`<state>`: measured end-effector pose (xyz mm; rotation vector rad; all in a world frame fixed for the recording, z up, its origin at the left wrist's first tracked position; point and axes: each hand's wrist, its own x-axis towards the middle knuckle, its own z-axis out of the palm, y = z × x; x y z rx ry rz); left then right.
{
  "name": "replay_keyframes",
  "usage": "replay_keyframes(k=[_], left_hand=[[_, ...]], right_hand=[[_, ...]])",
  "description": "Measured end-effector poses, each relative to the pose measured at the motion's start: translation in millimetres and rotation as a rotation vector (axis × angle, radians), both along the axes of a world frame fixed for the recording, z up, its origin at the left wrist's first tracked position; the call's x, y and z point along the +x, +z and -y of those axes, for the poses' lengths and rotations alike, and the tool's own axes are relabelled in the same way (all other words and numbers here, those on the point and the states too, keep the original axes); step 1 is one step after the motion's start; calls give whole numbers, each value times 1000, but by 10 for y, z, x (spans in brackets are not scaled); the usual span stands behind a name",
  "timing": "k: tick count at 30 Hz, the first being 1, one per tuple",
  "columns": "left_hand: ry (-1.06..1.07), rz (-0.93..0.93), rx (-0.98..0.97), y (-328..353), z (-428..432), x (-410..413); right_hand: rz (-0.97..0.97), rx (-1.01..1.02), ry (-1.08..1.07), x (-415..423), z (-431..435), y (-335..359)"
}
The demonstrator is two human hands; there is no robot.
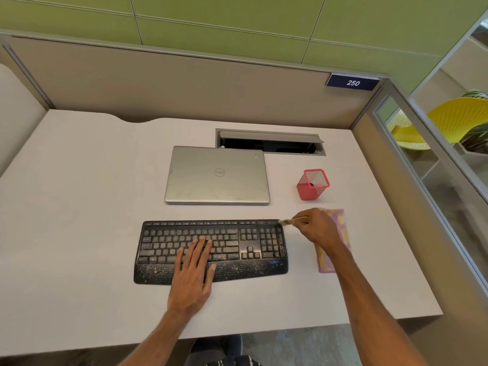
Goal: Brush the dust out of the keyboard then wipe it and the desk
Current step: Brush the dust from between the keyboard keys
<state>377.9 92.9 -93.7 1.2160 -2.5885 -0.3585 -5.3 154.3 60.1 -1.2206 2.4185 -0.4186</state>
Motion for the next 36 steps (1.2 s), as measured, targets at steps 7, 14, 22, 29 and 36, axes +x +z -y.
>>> replay_keyframes(k=[7, 14, 22, 29, 36], left_hand=[[-3, -14, -3, -12, 0, 2], [-1, -11, -14, -6, -1, -3], [4, -14, -16, -21, -6, -4], [5, 16, -10, -41, 5, -5], [2, 0, -1, -26, 11, -4]], right_hand=[[-16, 51, 10, 87, 16, -90], [2, 60, 41, 5, 17, -43], [59, 111, 92, 141, 53, -96], [63, 27, 94, 122, 73, 18], [71, 74, 61, 209, 119, -111]])
